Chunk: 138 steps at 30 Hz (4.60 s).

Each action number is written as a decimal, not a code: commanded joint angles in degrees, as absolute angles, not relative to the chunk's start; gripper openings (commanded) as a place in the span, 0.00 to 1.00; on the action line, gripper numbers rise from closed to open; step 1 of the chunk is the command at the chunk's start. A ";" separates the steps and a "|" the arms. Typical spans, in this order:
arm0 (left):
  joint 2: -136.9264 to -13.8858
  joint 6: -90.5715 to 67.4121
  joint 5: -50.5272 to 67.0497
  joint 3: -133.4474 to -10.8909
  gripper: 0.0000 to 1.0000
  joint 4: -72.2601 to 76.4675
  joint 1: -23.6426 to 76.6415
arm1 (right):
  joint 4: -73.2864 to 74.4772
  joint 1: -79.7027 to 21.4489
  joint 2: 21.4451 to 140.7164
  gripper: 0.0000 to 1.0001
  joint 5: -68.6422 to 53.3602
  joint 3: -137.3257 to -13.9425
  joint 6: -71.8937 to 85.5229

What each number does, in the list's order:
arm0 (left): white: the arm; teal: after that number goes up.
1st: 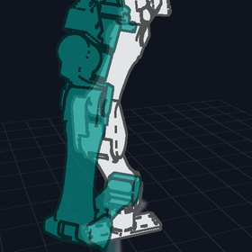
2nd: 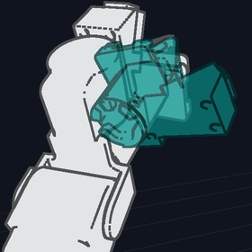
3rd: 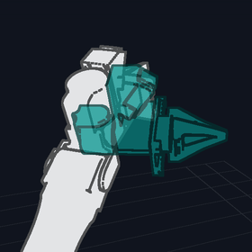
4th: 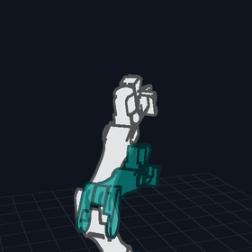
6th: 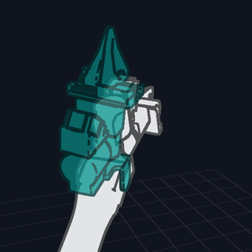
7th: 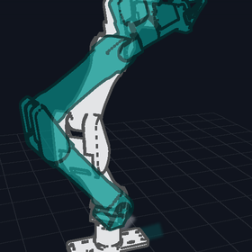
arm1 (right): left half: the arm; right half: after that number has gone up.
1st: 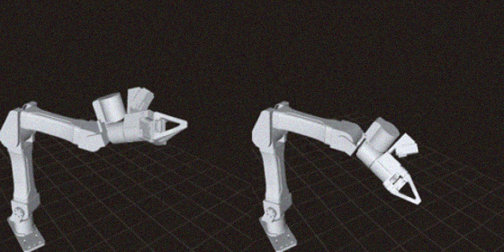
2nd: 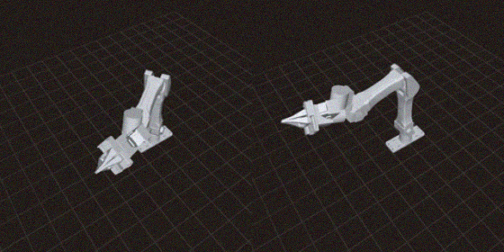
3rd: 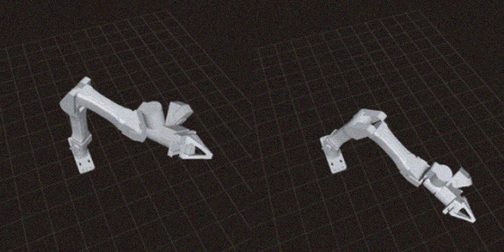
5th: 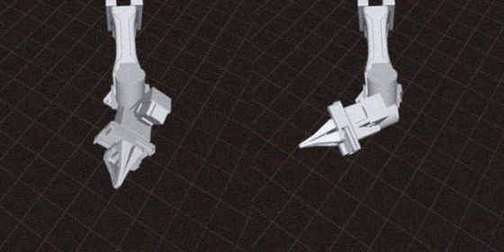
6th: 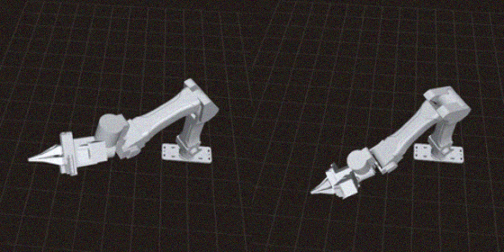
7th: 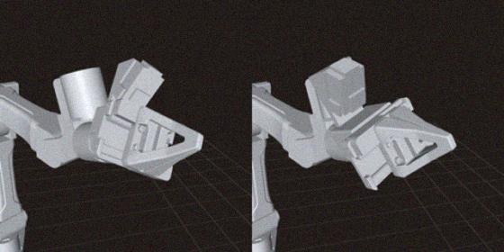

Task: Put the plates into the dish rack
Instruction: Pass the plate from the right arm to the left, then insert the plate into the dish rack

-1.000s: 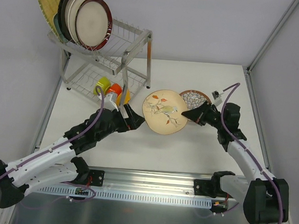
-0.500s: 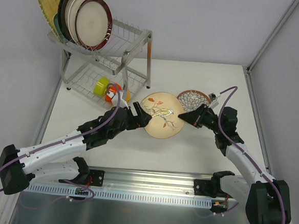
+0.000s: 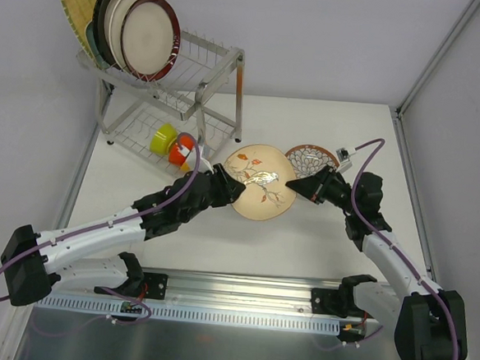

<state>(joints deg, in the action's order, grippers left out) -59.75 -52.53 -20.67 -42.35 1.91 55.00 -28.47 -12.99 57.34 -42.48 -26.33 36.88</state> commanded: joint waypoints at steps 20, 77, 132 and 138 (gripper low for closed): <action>-53.53 -42.47 -24.69 -43.94 0.00 7.03 56.07 | -34.37 -13.45 58.44 0.48 -44.74 -27.51 35.42; -71.89 18.81 -3.78 -107.65 0.00 5.98 37.55 | 21.88 -12.83 55.01 1.00 -20.74 -51.59 12.65; -83.06 17.23 4.74 -108.20 0.00 9.75 4.75 | 24.43 -12.83 60.82 0.99 -21.71 -52.03 9.67; -82.44 15.73 8.43 -106.52 0.00 9.67 4.57 | 24.35 -12.83 61.00 0.99 -21.97 -51.59 9.67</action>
